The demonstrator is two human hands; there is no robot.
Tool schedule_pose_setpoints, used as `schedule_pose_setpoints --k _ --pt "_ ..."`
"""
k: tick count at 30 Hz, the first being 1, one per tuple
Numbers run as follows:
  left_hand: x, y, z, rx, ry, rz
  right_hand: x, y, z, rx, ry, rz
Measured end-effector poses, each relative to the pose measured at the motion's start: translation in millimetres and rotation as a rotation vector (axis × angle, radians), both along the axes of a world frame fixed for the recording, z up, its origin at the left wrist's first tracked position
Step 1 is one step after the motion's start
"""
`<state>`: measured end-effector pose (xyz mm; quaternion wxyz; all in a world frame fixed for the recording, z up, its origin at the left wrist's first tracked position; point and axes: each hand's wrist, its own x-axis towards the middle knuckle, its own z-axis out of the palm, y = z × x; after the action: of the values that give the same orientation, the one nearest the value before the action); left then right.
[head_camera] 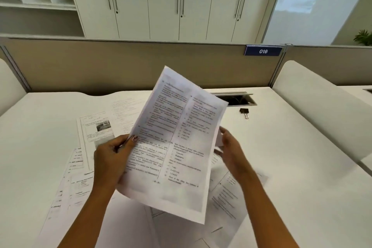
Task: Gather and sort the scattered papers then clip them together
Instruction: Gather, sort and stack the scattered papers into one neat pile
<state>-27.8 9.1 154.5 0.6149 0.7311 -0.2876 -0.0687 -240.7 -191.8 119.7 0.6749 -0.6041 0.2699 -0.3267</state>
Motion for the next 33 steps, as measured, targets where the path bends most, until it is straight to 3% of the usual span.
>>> schedule_pose_setpoints --k 5,9,13,16,19,24,30,33 --pt "-6.1 4.4 -10.4 0.016 0.043 0.025 15.5 18.9 -34.3 0.451 -0.092 -0.086" --pt "-6.8 11.7 -15.6 -0.014 0.111 0.026 18.9 24.5 -42.2 0.558 -0.05 -0.215" --pt "-6.0 14.7 -20.2 -0.02 0.179 0.035 17.7 32.6 -45.8 0.64 -0.111 -0.05" --pt "-8.7 14.4 -27.6 -0.009 0.213 0.031 20.9 45.5 -47.3 0.692 -0.272 0.161" --pt "-13.7 13.9 -36.9 0.02 0.224 0.039 25.1 53.3 -38.9 0.71 -0.32 0.176" --pt "-18.1 15.6 -59.1 0.129 0.209 0.07 24.9 51.9 -23.0 0.389 -0.135 0.062" --pt "-22.6 14.6 -80.3 0.325 0.298 0.01 34.3 50.6 -36.7 0.049 0.382 -0.095" --pt "-20.8 15.0 -72.8 0.3 0.329 0.006 36.8 52.7 -29.8 -0.117 0.419 -0.162"
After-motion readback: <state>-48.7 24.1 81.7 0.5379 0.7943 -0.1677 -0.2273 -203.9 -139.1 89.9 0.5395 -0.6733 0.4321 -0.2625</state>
